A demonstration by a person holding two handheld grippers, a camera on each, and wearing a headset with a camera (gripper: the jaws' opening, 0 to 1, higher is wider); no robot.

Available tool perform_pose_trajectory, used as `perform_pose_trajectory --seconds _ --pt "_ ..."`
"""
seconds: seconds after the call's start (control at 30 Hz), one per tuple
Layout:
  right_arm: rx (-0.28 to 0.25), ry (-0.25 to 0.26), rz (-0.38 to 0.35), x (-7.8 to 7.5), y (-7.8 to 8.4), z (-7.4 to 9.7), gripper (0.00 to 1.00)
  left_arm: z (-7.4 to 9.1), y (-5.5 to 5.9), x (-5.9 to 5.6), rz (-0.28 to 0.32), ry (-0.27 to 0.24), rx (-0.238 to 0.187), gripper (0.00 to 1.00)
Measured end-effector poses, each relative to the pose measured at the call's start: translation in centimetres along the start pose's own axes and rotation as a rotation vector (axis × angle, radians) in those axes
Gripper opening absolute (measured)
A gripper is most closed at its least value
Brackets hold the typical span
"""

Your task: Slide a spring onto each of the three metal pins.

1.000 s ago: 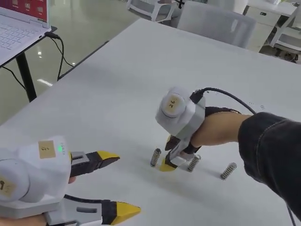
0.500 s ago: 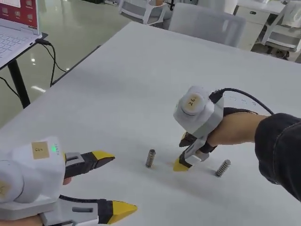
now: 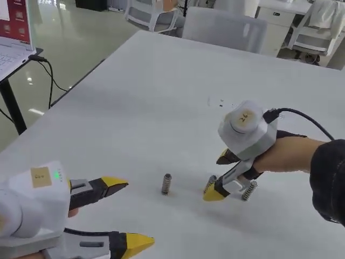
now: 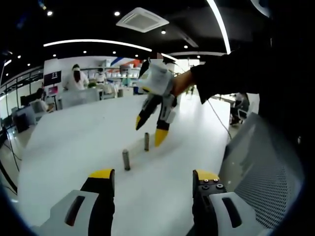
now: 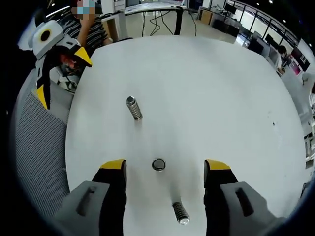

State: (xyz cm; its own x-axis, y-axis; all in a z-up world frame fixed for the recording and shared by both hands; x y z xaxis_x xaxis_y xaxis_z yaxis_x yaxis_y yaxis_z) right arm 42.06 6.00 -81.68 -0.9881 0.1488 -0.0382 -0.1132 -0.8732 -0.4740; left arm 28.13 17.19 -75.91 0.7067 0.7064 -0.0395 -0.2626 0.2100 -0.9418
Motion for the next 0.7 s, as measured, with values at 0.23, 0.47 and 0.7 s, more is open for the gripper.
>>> perform_pose_trajectory --seconds 0.23,0.47,0.7 --pt "-0.049 0.028 -0.052 -0.5 0.8 0.8 0.65 0.0 -0.1 0.1 -0.005 0.003 0.005 0.59" --pt "-0.103 0.055 -0.121 -0.9 2.1 1.8 0.68 -0.1 -0.2 0.1 -0.008 0.007 0.011 0.59" --pt "-0.174 0.103 -0.180 -1.3 3.5 3.5 0.68 -0.6 -0.6 0.2 -0.017 0.016 0.022 0.59"
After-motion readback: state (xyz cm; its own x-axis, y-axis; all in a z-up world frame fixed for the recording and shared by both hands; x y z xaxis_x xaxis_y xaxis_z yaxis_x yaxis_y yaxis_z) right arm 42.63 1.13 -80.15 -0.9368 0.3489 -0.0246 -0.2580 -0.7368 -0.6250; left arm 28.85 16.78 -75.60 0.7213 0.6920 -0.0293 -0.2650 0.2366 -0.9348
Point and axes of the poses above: the centre of the closed fingertips' face, and the gripper's own axes: z roughly backward along the fingers, x roughly to its left, y roughly out of its underside, the point moved 1 cm from there along z, roughly backward along the fingers, and after that the axes turned 1 degree about -x, right-handed, at the moved point
